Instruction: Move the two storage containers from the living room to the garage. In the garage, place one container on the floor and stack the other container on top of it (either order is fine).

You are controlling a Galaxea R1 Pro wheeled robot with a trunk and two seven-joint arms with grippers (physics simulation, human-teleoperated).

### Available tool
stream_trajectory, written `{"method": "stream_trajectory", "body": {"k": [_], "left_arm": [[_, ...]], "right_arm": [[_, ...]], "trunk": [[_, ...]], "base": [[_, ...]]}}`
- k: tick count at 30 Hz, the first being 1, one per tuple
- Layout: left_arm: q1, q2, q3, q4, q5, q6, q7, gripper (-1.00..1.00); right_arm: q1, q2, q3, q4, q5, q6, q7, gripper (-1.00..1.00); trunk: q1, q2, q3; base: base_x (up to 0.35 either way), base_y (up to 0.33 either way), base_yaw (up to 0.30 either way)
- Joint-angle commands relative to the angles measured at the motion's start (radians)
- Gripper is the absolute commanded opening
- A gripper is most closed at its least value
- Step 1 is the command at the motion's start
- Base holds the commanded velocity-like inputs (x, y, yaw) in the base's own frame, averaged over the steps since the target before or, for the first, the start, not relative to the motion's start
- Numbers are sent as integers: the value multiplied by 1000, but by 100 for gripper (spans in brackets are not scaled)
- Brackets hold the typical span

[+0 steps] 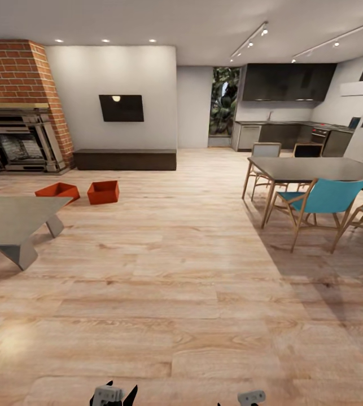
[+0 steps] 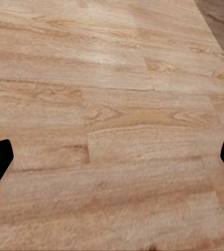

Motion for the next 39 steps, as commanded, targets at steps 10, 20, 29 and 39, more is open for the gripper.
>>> {"method": "stream_trajectory", "body": {"k": [10, 20, 29, 39], "left_arm": [[-1, 0, -6, 0, 11, -1, -6, 100], [-1, 0, -7, 1, 11, -1, -6, 100], [-1, 0, -7, 1, 11, -1, -6, 100], [-1, 0, -7, 0, 11, -1, -7, 100]], "right_arm": [[-1, 0, 6, 1, -11, -4, 3, 100], [-1, 0, 6, 1, -11, -4, 3, 100], [-1, 0, 6, 1, -11, -4, 3, 100], [-1, 0, 6, 1, -11, -4, 3, 100]], "trunk": [[1, 0, -1], [1, 0, -1], [1, 0, -1], [1, 0, -1]], "base": [[339, 0, 0], [340, 0, 33], [342, 0, 101], [342, 0, 10]]}}
